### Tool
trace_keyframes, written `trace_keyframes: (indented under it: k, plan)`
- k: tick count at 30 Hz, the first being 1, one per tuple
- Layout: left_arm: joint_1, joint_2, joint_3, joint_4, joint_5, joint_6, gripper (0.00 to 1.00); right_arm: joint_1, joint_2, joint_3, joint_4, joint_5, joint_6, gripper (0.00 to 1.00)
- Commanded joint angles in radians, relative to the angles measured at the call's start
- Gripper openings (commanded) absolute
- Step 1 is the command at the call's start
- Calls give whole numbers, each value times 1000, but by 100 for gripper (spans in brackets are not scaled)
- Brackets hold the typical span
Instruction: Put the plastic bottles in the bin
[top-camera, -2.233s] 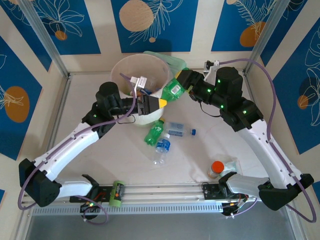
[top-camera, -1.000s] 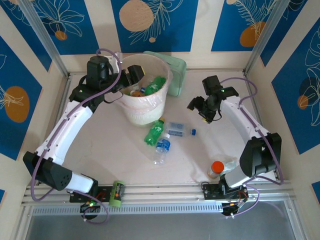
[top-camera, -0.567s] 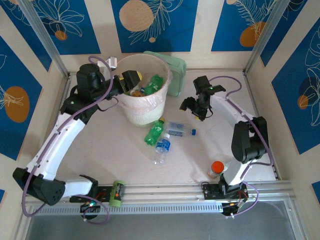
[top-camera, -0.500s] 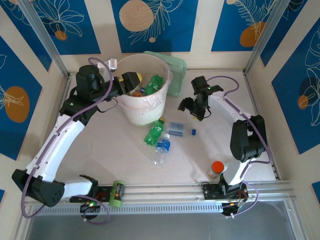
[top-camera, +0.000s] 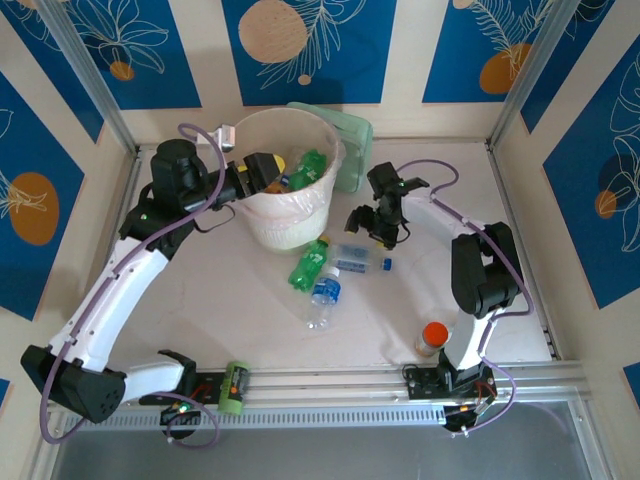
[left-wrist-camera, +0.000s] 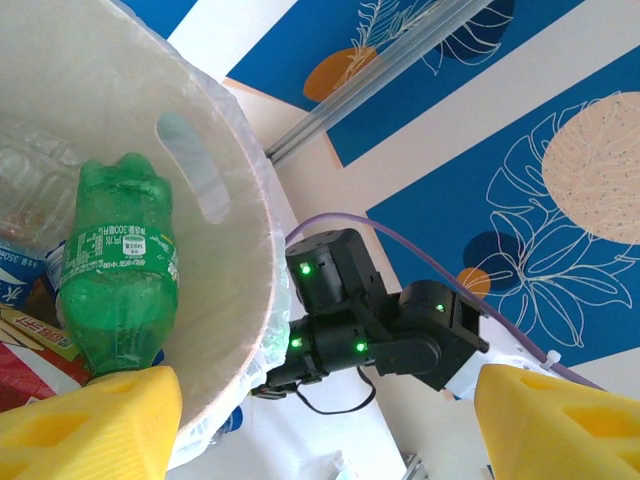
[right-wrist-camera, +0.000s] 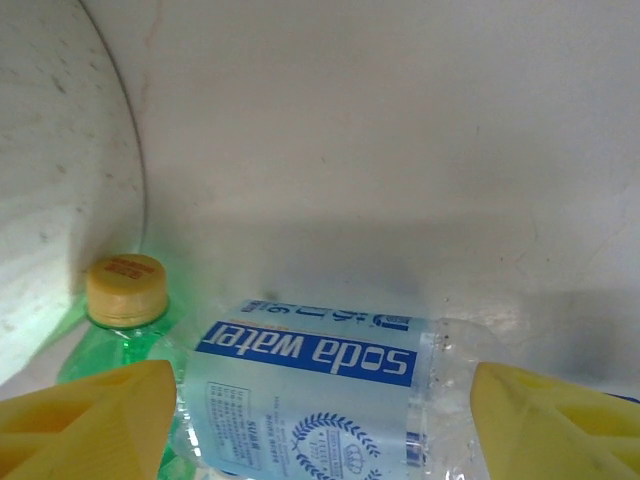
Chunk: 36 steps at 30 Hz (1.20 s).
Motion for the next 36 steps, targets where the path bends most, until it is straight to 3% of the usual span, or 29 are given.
trace_keyframes:
  k: [1,9,17,28,36]
  plan:
    - [7,-13,-17,42,29,-9,76,8,-38,-58,4,3,17,78]
    - [7,-13,-36,55,30,-14,76,31,-142,-183,-5,24,102,77]
    - [7,-3,-52,72,27,-28,75,139,-221,-237,-43,81,161,80]
    - [7,-23,-64,56,19,-21,75,245,-46,-27,-206,349,-30,91]
    - [7,-24,-55,41,12,-11,75,285,95,72,-233,391,-122,97]
